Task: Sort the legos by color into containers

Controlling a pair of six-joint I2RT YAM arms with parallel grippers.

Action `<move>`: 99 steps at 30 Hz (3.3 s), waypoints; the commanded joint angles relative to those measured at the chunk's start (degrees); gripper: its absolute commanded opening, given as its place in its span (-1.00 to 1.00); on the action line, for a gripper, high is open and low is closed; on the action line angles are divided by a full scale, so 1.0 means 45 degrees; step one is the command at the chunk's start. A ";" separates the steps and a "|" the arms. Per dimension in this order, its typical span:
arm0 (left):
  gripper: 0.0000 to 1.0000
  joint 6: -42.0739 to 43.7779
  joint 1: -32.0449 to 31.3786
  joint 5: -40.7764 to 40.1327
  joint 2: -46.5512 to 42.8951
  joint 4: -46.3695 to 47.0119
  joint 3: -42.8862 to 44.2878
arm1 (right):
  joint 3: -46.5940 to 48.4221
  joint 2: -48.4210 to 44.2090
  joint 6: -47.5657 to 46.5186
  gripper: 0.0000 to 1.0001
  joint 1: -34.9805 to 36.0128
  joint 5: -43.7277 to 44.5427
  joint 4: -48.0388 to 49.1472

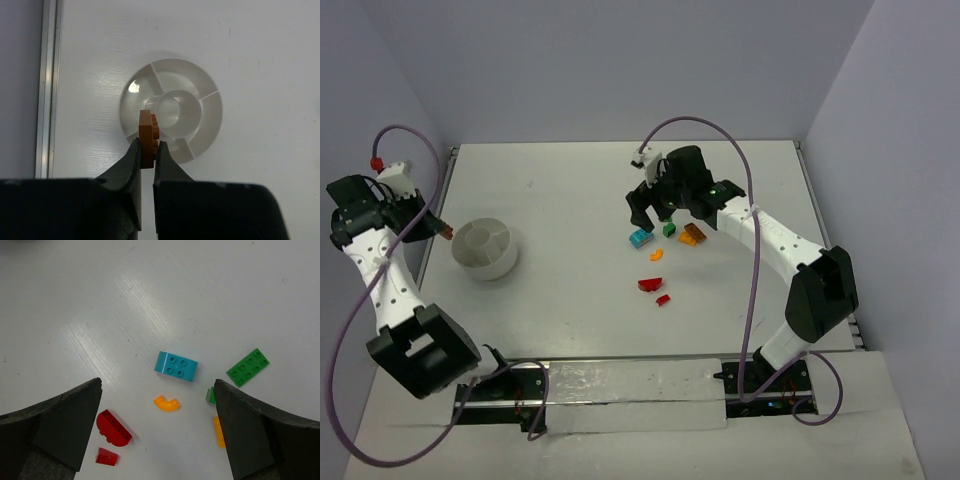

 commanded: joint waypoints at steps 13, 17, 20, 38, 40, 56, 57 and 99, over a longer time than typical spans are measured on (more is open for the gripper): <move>-0.82 0.3410 0.0966 0.2883 0.3817 -0.0818 0.1806 | -0.0254 -0.0091 0.0004 1.00 -0.0162 -0.0250 0.0182; -0.78 0.3527 0.0986 0.3349 0.4370 -0.1171 0.2155 | -0.0288 -0.0047 -0.0106 1.00 -0.0205 -0.0250 0.0153; -0.73 0.3458 0.0972 0.3381 0.4584 -0.0953 0.2078 | -0.0249 0.0055 -0.0123 1.00 -0.0278 -0.0287 0.0174; -0.26 0.3417 0.0983 0.3899 0.5917 -0.0221 0.1619 | -0.0209 0.0129 -0.0187 1.00 -0.0521 -0.0446 0.0051; -0.21 0.3391 0.0974 0.3916 0.5950 -0.0203 0.1638 | -0.0229 0.0078 -0.0193 0.99 -0.0527 -0.0446 0.0038; 0.61 0.2657 -0.0034 0.3069 0.2920 -0.0265 0.3575 | -0.0951 0.0755 -0.1096 0.93 -0.2537 0.0881 -0.0679; 0.64 0.2668 -0.0263 0.2927 0.2728 -0.0137 0.3487 | -0.0926 0.1058 -0.1338 0.91 -0.2771 0.0947 -0.0878; 0.63 0.1848 -0.2745 0.2291 0.1441 0.1104 0.1999 | 0.2012 0.5587 -0.2679 -0.33 -0.5000 -0.2088 -0.4575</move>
